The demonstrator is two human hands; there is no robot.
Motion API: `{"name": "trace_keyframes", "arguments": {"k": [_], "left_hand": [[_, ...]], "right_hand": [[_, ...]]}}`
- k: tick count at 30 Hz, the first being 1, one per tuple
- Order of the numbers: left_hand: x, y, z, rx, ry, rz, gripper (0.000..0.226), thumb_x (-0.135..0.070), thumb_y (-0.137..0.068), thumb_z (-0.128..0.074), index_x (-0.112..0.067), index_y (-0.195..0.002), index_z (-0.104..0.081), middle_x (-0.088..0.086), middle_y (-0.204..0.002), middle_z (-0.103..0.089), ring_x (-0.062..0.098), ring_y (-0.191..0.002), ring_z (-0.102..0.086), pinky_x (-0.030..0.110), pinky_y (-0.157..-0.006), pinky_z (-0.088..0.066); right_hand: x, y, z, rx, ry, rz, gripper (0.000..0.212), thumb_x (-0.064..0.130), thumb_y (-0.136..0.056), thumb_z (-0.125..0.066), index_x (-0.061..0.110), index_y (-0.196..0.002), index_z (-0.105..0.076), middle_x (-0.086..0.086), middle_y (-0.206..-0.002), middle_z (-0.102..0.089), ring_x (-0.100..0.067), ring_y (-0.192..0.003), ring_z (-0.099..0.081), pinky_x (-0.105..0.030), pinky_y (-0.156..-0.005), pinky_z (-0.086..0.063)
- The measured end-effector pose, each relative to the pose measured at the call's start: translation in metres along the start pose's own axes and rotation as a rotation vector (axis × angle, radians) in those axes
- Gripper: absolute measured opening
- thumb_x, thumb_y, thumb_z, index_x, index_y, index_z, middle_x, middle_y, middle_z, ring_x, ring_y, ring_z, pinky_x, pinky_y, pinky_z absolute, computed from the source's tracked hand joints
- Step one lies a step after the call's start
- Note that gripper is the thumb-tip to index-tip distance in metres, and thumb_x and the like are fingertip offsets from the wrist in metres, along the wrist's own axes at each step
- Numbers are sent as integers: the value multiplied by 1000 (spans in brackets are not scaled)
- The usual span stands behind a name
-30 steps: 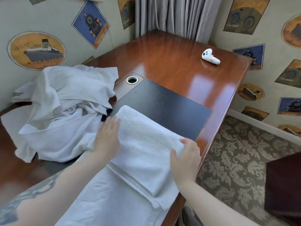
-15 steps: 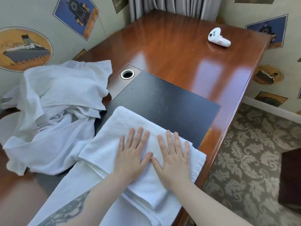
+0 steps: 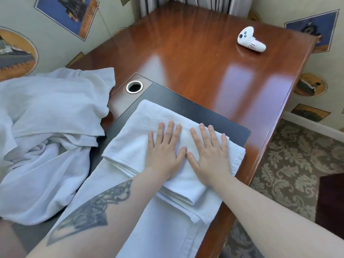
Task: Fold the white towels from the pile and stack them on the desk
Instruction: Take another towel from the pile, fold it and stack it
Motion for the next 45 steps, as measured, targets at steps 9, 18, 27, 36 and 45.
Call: {"name": "trace_keyframes", "arguments": {"k": [9,18,27,36,45], "left_hand": [[-9,-48,-4,-9,-37,11,70,-58,-91,-12,-34,-154,10,-9,-163,10,19,-149,18,49,-118,9],[28,-127,63,287,-389,-336,82,-6,-95,-51,-38,-153,-4,-12,-162,-2,13,-149,5,51,-116,-3],[15,-97,115,199,-720,-495,46,-16,-87,-59,-32,-129,-50,-5,-126,-42,22,-124,-33,35,-115,-12],[67,29,168,138,-489,-523,42,-4,-81,-47,-26,-116,-40,-10,-109,-53,18,-115,-43,17,-86,-20],[124,220,178,-170,-413,-551,56,-10,-48,-80,-21,-101,-66,-1,-82,-60,24,-70,-59,32,-72,-45]], "right_hand": [[-22,-45,6,24,-17,8,70,61,-95,-14,32,-157,-3,4,-165,6,-19,-151,11,-48,-119,9],[-87,-62,46,215,-291,-313,66,55,-90,-54,18,-144,-41,-7,-139,-48,-29,-131,-41,-41,-105,-35],[-42,-14,103,53,-470,-199,25,19,-73,-69,24,-95,-59,8,-95,-54,-15,-100,-48,-31,-68,-38],[62,118,135,-282,-420,47,30,3,-59,-65,20,-83,-60,13,-74,-48,-16,-77,-46,-22,-54,-33],[172,247,118,-428,-232,502,37,3,-37,-57,18,-70,-58,4,-70,-51,-21,-63,-49,-29,-49,-37]]}}
Point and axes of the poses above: each hand's wrist, its own y-axis away from the middle knuckle, its own z-axis out of the back of the hand, x = y × z, the point moved 7 cm from there along -y, towards the middle knuckle
